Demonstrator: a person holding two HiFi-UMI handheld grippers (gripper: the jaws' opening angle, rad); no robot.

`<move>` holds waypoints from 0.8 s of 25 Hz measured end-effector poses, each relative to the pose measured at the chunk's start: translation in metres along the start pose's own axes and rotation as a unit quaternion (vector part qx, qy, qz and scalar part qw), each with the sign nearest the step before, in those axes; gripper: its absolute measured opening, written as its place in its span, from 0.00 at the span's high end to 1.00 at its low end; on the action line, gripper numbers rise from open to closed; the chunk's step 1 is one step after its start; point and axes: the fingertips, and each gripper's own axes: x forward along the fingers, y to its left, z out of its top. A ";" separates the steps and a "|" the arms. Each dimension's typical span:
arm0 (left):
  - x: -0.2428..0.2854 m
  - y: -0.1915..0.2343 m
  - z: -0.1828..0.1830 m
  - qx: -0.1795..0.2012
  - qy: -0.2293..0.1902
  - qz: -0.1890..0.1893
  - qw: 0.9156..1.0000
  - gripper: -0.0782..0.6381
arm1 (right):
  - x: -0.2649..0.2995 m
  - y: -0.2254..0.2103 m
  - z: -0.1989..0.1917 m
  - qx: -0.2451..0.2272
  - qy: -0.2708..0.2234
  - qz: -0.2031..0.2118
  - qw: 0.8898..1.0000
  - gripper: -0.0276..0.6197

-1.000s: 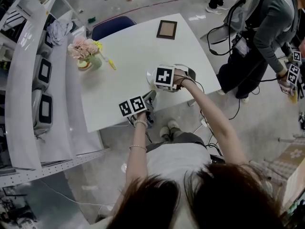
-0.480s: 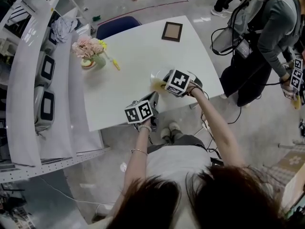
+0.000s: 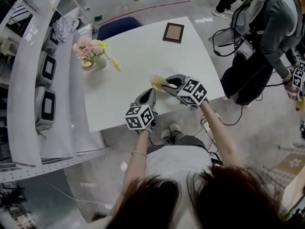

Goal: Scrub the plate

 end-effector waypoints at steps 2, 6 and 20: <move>-0.001 0.000 0.004 0.004 -0.011 0.001 1.000 0.88 | -0.004 -0.001 0.007 0.008 -0.026 -0.004 1.000 0.82; -0.002 -0.004 0.015 0.022 -0.041 0.005 0.999 0.88 | -0.012 -0.003 0.021 0.023 -0.073 -0.007 0.997 0.82; 0.002 -0.009 0.045 0.058 -0.095 0.021 0.994 0.88 | -0.028 -0.013 0.052 0.053 -0.168 0.000 0.984 0.83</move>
